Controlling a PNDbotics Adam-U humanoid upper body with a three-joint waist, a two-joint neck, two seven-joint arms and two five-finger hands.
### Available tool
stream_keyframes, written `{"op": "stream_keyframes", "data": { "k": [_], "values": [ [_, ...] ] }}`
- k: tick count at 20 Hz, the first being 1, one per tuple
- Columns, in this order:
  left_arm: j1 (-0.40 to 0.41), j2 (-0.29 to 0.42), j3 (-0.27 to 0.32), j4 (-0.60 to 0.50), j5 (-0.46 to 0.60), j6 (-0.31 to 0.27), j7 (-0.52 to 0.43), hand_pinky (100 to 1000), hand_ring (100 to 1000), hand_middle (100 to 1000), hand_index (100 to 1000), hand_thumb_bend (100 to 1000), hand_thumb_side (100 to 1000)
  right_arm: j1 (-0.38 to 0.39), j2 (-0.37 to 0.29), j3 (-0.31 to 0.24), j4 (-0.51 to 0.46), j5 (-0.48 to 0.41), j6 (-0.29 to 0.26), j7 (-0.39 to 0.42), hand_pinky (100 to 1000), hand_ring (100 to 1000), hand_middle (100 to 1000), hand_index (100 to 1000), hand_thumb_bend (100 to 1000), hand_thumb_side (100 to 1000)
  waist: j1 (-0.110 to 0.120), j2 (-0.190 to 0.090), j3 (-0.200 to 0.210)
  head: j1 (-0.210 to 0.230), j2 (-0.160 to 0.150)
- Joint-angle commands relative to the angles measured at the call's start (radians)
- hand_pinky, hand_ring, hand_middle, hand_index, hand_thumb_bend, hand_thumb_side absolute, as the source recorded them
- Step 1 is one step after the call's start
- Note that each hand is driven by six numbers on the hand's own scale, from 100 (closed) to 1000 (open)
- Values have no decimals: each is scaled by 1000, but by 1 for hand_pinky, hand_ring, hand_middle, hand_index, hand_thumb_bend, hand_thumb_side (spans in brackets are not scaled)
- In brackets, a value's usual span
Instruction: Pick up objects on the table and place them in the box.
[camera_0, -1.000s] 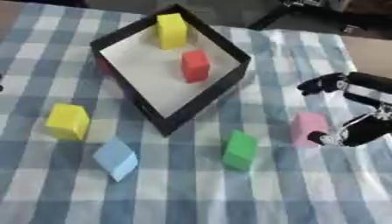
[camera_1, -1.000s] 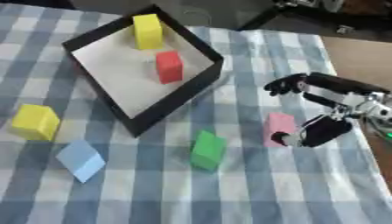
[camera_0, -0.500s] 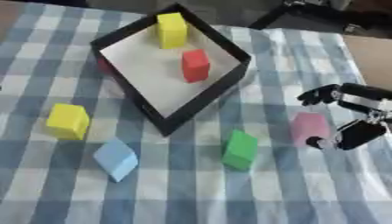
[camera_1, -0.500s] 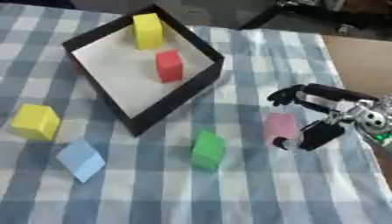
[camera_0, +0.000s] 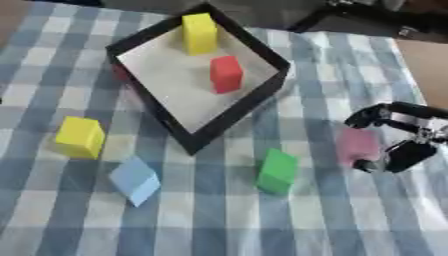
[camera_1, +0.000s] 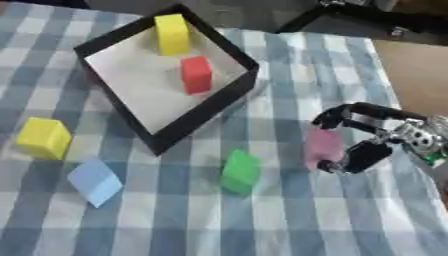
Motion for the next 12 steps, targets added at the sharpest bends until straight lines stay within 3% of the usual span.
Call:
{"op": "stream_keyframes", "data": {
  "k": [1,5,6,7,12],
  "values": [
    [-13,15,4,-13,1,-1,-3,746,735,821,844,376,741,-12,-20,-10,0,-25,8,-28,880,820,580,730,330,192,18,-3,0,2,4],
    [-13,16,4,-12,0,-1,-3,746,736,821,844,374,742,-18,-23,-16,-14,-57,28,-64,854,748,482,628,218,131,18,-5,-1,1,5],
    [-12,16,4,-12,0,-1,-3,746,736,821,844,374,741,-20,-24,-19,-20,-64,32,-74,846,723,462,601,109,218,18,-6,-1,1,5],
    [-12,16,4,-12,0,-1,-3,746,736,822,844,374,741,-22,-25,-25,-28,-71,38,-86,842,710,447,587,154,100,18,-6,-2,2,5],
    [-8,20,7,-12,-1,-3,0,747,737,822,843,372,742,-44,-45,-67,-96,-81,62,-122,841,697,438,577,100,100,19,-9,-6,1,5]
  ]
}}
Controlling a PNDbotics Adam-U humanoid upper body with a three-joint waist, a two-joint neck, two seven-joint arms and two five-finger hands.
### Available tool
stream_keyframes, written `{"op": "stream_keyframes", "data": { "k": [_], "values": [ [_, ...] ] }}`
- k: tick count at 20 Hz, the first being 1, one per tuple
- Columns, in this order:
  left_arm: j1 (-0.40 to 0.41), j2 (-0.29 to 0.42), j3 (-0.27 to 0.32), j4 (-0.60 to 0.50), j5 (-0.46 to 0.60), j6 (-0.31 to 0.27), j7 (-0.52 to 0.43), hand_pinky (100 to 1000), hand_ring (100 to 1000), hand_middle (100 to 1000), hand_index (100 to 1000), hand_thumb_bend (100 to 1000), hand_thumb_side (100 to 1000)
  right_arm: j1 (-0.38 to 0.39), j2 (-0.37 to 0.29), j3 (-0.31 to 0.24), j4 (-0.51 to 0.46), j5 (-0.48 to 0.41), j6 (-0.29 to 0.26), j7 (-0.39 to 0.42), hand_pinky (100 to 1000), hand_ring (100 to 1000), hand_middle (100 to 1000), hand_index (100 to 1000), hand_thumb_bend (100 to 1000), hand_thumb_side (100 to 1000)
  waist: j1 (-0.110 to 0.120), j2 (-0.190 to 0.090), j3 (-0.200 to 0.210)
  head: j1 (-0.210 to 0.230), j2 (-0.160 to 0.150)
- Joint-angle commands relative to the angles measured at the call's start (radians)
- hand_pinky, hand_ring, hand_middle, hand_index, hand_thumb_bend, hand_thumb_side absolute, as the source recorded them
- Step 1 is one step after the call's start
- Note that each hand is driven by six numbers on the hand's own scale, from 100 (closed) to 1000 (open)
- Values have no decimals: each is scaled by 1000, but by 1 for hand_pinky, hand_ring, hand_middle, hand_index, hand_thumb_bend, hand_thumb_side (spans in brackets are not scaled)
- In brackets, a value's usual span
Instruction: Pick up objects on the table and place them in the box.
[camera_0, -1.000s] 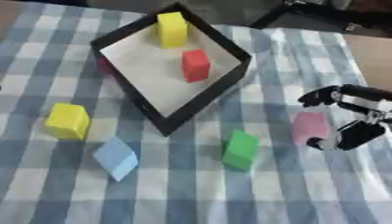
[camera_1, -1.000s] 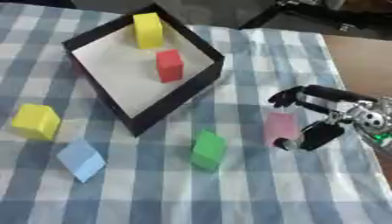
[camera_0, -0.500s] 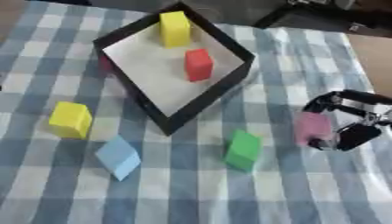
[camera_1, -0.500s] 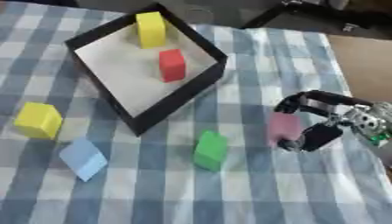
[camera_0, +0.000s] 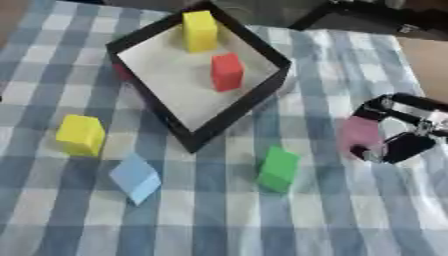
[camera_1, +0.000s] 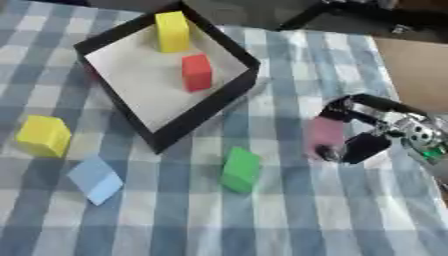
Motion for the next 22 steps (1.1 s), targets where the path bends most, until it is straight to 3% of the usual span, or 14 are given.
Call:
{"op": "stream_keyframes", "data": {
  "k": [1,8,11,17,22],
  "values": [
    [-7,20,8,-12,-1,-2,0,747,737,822,843,372,742,-26,-53,-46,-64,-5,13,-15,841,693,436,575,100,100,19,-10,-3,1,-1],
    [-3,23,7,-10,-2,-2,0,747,738,822,843,371,742,-89,-99,-85,-149,10,37,17,850,700,462,600,100,100,17,-15,-7,-2,1],
    [-3,26,3,-9,-3,-2,-3,747,739,823,843,370,742,-232,-103,-70,-158,33,37,72,854,699,470,607,100,100,15,-24,-9,-7,3],
    [-1,27,-4,-6,-5,0,-12,747,740,823,843,369,742,-495,26,0,-45,137,17,165,858,697,477,614,100,100,12,-38,-8,-19,6],
    [-5,25,-10,-8,-5,-1,-17,747,741,824,843,369,740,-657,166,39,99,240,-33,178,858,695,478,616,100,100,13,-44,-2,-30,5]
  ]
}}
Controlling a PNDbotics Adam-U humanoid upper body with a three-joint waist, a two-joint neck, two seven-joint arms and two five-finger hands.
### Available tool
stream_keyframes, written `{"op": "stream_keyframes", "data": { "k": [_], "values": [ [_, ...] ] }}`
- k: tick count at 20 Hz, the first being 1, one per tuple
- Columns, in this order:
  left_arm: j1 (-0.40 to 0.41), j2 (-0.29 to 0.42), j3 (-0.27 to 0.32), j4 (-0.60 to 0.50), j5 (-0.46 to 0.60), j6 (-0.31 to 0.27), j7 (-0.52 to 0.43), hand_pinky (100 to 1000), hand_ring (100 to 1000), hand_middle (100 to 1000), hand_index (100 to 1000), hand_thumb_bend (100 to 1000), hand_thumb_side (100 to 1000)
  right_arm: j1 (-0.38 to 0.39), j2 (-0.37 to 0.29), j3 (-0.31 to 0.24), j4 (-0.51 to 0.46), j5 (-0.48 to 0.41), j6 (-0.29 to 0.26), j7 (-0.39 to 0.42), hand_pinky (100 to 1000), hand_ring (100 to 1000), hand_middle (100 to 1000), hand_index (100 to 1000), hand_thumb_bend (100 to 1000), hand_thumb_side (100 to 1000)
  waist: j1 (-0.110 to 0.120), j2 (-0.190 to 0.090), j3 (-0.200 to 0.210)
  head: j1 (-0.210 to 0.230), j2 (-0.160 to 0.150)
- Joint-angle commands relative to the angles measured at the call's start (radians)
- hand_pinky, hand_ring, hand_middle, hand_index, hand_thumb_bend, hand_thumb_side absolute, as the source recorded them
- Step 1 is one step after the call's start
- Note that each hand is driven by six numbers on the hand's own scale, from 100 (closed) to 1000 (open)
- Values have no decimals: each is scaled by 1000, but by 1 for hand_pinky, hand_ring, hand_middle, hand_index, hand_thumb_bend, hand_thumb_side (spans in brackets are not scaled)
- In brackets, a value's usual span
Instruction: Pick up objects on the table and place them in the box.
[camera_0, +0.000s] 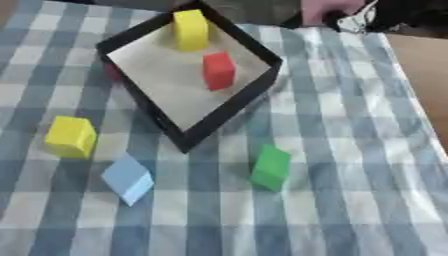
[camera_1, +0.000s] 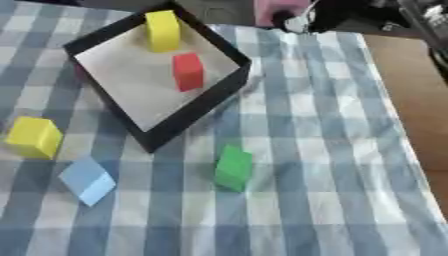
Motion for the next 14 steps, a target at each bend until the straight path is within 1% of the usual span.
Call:
{"op": "stream_keyframes", "data": {
  "k": [1,2,4,8,11,14],
  "values": [
    [-11,24,-1,-14,-1,-2,-6,747,741,824,843,369,739,-74,66,6,84,67,-33,-6,858,695,478,616,100,100,14,-41,1,-9,3],
    [-12,23,-1,-14,-1,-2,-7,747,741,824,843,369,739,-89,85,8,107,83,-43,-12,858,695,478,616,100,100,14,-41,1,-10,3],
    [-17,19,-6,-20,-2,-3,-10,747,742,824,843,369,738,-134,152,14,163,119,-57,-29,855,693,478,618,100,100,16,-40,8,-24,1],
    [-29,11,-12,-28,-4,-4,-15,747,743,826,844,369,735,-192,264,28,275,173,-87,-61,853,692,478,619,100,100,18,-36,22,-47,-9],
    [-39,5,-17,-34,-4,-3,-19,747,743,826,843,371,734,-215,329,46,350,225,-114,-79,855,696,483,620,100,100,16,-33,35,-60,-15],
    [-44,4,-21,-36,-5,-1,-23,747,744,826,843,372,734,-218,374,64,408,288,-149,-78,858,699,488,619,100,100,11,-30,44,-65,-19]
  ]
}}
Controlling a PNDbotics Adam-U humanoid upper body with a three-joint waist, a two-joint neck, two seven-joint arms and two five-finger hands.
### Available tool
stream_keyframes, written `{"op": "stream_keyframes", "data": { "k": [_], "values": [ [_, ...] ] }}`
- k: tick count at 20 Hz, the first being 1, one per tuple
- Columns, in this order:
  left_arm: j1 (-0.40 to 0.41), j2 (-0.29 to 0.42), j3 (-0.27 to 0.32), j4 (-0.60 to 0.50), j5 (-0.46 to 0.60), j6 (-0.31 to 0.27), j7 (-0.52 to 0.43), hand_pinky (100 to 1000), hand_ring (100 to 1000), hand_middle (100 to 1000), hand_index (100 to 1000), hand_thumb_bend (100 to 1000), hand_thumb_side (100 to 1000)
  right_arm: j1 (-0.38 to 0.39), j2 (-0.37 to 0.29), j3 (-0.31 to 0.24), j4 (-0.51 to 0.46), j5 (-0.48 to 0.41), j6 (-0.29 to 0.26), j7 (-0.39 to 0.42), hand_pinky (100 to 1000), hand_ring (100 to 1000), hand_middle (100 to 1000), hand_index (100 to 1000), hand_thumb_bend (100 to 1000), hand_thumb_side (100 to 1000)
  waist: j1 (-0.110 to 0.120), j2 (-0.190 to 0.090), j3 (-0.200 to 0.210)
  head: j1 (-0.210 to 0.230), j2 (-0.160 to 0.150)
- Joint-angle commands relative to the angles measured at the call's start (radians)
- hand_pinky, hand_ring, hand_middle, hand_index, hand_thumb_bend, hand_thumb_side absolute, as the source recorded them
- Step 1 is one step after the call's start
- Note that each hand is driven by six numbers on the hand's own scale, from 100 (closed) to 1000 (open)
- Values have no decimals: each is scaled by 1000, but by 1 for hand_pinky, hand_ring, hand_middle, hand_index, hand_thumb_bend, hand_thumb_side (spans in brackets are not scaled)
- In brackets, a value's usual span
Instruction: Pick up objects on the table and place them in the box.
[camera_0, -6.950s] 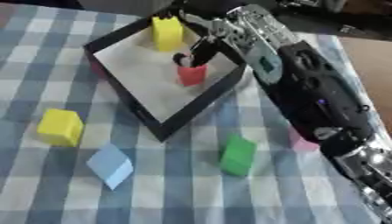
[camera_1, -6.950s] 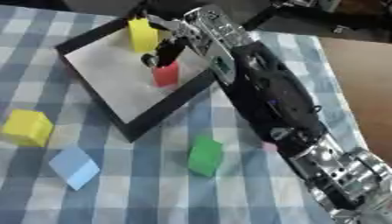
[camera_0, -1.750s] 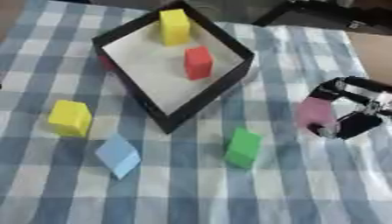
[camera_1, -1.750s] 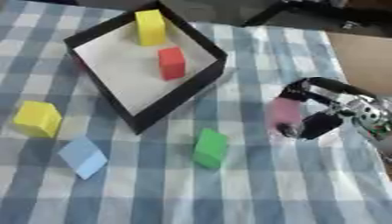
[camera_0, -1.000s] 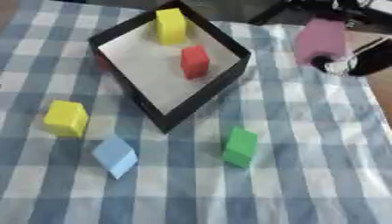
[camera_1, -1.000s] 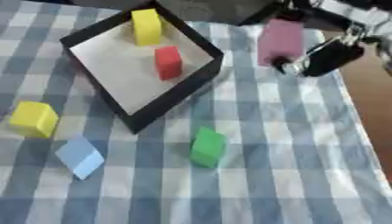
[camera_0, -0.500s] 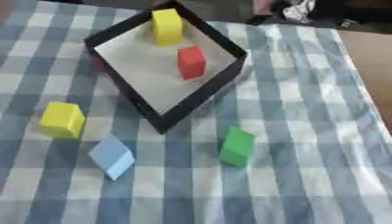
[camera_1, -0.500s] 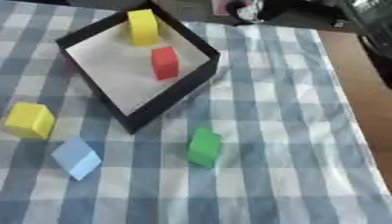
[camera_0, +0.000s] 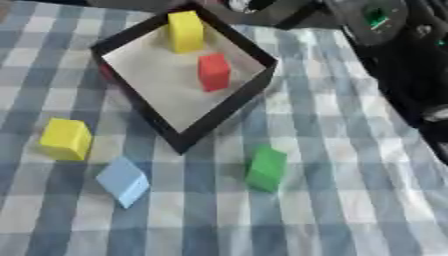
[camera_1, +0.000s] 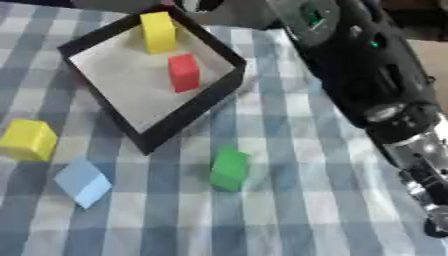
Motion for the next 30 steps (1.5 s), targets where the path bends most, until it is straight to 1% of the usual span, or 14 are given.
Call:
{"op": "stream_keyframes", "data": {
  "k": [1,5,8,15,19,20,22,23,24,26,28,30],
  "values": [
    [-16,13,0,-23,-4,1,-6,747,744,826,843,372,735,-23,30,9,58,71,-36,-1,857,699,489,619,100,100,10,-29,5,-6,-16],
    [-21,14,-5,-23,-3,4,-10,747,744,826,843,371,736,-8,73,18,129,143,-72,1,857,701,494,622,100,100,6,-24,15,-7,-19],
    [-26,16,-9,-21,-4,6,-14,747,744,826,843,370,737,4,97,22,169,176,-94,8,857,715,510,635,100,100,6,-21,21,-7,-19],
    [-35,14,-19,-14,-2,11,-24,747,745,826,842,369,740,19,142,34,211,212,-128,15,857,718,519,639,100,100,4,-18,29,-12,-19],
    [-36,15,-22,-13,-3,12,-28,747,745,826,842,368,741,32,151,34,231,224,-135,15,856,725,527,638,131,100,0,-17,33,-14,-17],
    [-36,16,-22,-13,-3,12,-28,747,746,826,842,368,741,34,151,33,234,226,-138,17,857,739,543,654,178,100,0,-17,33,-12,-16],
    [-35,18,-21,-13,-3,11,-27,747,746,826,842,368,742,37,149,33,236,227,-147,23,861,764,596,707,245,100,0,-16,33,-9,-14],
    [-35,18,-21,-13,-3,11,-27,747,746,826,842,367,742,37,148,33,234,227,-153,28,867,791,652,758,286,100,0,-16,32,-8,-13],
    [-35,19,-21,-13,-3,11,-27,747,746,826,842,367,742,37,146,33,231,226,-160,34,882,839,748,842,339,100,0,-16,32,-8,-12],
    [-34,19,-21,-12,-3,12,-27,747,746,827,842,367,743,36,141,34,218,229,-175,46,906,887,827,910,397,105,0,-16,30,-6,-11],
    [-34,18,-21,-12,-3,13,-27,747,747,827,842,367,743,34,137,32,201,233,-189,65,922,905,854,934,428,136,1,-16,29,-3,-10],
    [-34,18,-20,-12,-3,12,-28,747,747,827,842,367,742,32,132,26,184,226,-192,78,922,901,851,933,434,150,2,-17,27,-1,-8]
  ]
}}
